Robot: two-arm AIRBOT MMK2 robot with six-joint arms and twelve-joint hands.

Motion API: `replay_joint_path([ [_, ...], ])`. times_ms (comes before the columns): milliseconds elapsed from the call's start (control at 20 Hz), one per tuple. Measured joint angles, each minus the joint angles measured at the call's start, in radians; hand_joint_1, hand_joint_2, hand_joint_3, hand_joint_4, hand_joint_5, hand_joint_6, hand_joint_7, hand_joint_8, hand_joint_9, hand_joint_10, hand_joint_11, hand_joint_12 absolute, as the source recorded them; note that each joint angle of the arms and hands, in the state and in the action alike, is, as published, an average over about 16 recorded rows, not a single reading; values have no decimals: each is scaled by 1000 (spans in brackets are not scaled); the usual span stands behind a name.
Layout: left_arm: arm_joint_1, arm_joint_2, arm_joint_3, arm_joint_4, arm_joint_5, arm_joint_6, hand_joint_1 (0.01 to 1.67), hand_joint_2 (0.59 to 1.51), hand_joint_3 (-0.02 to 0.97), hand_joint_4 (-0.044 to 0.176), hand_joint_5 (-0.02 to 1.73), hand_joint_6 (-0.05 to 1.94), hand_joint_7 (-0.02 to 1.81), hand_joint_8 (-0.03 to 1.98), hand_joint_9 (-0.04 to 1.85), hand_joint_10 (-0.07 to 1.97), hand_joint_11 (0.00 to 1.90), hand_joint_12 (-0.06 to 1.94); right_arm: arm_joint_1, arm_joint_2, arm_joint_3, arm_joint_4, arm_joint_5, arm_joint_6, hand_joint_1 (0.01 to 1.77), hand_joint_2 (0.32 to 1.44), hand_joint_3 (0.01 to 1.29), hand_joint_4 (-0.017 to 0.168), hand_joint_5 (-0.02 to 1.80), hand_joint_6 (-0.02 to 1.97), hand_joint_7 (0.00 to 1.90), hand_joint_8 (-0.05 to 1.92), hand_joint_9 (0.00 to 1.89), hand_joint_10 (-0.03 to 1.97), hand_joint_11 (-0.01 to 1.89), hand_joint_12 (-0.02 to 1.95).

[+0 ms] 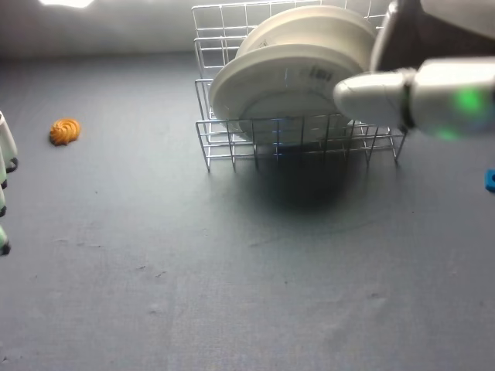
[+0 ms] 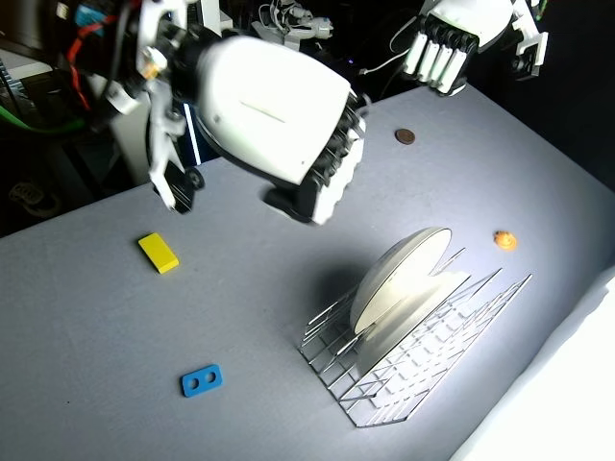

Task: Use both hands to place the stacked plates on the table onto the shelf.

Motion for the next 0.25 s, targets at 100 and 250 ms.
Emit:
replay_joint_path([
  [100,1,0,2,1,-2,0,366,1260,5,93,1203,1627,1402,1709,1389,1765,1309,1892,-4,24,-24,-5,-3,-3,368,1244,11,97,1265,1771,1354,1760,1347,1864,1368,1895],
  [250,2,0,3,1,-4,1,458,1274,2,121,1328,1875,1534,1918,1574,1920,1555,1915,-9,59,-60,-18,-8,-2,384,1289,11,128,1366,1913,1433,1898,1459,1914,1547,1909],
])
